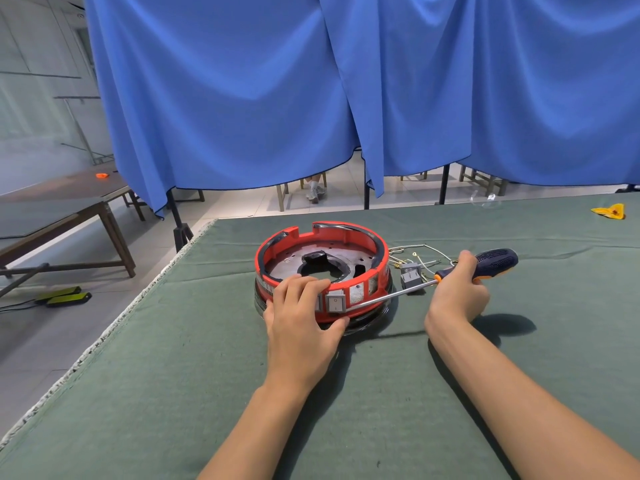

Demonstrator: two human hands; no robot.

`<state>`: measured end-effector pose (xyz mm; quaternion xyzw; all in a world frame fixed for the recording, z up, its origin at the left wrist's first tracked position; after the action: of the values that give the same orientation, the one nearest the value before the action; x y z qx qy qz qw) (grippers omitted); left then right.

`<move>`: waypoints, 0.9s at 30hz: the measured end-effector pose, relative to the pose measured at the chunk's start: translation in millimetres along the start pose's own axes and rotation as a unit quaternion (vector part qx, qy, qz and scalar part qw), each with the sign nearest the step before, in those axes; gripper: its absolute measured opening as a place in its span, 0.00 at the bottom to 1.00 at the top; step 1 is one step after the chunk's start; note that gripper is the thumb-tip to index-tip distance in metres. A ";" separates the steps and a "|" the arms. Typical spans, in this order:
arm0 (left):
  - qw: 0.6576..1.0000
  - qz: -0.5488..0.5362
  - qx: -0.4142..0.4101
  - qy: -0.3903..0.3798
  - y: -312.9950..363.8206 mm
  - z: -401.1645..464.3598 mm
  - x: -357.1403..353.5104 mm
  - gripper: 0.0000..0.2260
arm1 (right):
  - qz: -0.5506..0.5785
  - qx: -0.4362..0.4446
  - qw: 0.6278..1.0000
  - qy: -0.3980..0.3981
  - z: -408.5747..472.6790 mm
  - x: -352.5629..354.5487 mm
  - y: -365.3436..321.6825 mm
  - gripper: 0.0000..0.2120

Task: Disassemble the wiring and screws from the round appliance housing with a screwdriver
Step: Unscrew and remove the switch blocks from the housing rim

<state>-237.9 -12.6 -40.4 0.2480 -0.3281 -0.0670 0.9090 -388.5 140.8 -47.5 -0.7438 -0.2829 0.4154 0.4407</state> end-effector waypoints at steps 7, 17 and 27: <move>1.000 -0.005 0.001 0.005 0.6 -0.2 0.8 0.23 | 0.000 0.036 0.999 -0.009 -8.9 9.4 -10.0 0.15; 1.000 -0.006 0.009 0.002 2.0 2.0 1.4 0.23 | 0.020 0.101 0.994 -0.025 -28.5 14.3 -31.9 0.16; 1.000 0.015 0.006 -0.001 -0.5 2.1 -3.0 0.23 | 0.024 0.250 0.961 -0.117 -46.3 0.5 -61.7 0.16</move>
<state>-241.6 -13.0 -41.0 0.2482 -0.3328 -0.0520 0.9083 -351.4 149.5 19.6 -0.5622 -0.2018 0.5678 0.5664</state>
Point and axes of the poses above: each hand's wrist, its own z-axis towards the middle knuckle, its own x-axis out of the back of the hand, y = z × x, the point moved 3 cm from there along z, towards the middle knuckle, and after that the axes turned 1 degree about -x, right-handed, at the moved point
